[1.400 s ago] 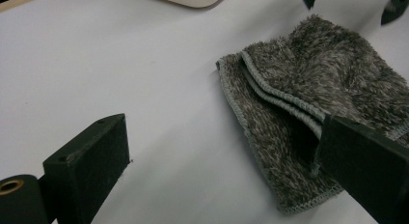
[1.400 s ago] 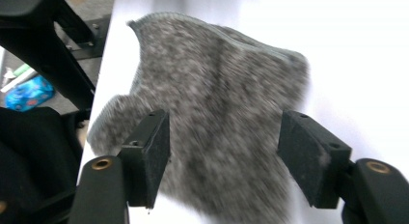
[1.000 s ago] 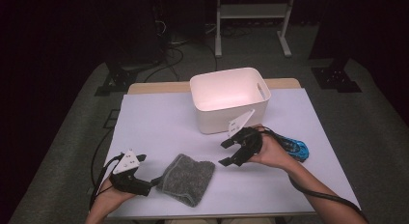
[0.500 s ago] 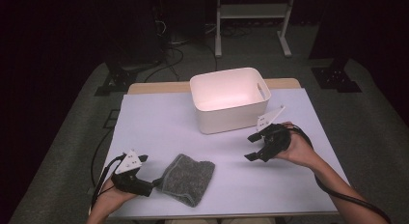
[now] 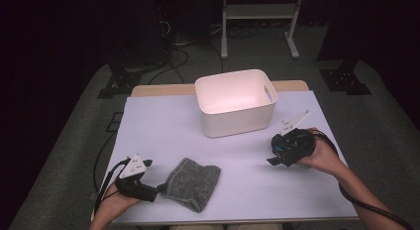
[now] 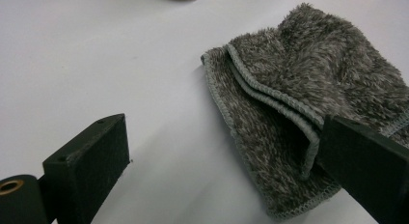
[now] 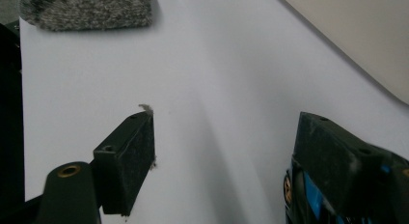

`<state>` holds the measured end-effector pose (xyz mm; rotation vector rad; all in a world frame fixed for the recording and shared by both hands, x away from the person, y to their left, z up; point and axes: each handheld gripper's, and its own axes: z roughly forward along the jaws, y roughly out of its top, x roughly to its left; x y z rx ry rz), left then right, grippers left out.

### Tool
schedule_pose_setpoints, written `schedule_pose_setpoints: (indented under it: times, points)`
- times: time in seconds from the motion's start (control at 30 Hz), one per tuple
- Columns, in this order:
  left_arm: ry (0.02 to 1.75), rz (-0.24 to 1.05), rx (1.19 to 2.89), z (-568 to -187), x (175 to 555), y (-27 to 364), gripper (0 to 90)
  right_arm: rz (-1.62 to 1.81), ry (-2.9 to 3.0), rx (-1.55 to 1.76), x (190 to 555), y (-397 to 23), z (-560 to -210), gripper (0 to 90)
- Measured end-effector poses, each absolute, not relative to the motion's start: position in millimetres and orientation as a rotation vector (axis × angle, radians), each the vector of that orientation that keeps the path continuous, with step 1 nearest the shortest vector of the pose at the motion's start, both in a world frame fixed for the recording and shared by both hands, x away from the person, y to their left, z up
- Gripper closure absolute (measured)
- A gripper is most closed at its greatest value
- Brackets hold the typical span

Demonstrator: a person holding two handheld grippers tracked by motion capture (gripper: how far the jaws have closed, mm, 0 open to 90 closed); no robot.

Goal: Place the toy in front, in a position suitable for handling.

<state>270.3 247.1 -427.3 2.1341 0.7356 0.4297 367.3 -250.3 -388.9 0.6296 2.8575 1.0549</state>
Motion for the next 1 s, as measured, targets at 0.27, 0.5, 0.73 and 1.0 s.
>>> schedule_pose_setpoints:
  times: [0.27,0.5,0.73,1.0]
  points:
    - [0.736,0.427,2.144,-428.7,270.2,244.9,3.7,1.040,2.836,0.664,365.4,-274.6,-396.7,19.9]
    - [0.740,0.429,2.144,-429.2,270.7,245.6,3.7,1.018,2.823,0.686,365.5,-290.5,-403.7,19.6]
    - [0.737,0.426,2.149,-429.6,270.9,245.1,3.7,0.979,2.808,0.709,367.5,-302.0,-407.0,19.0]
    - [0.746,0.425,2.153,-431.4,272.1,245.4,3.7,0.931,2.799,0.734,373.3,-311.9,-406.4,18.2]
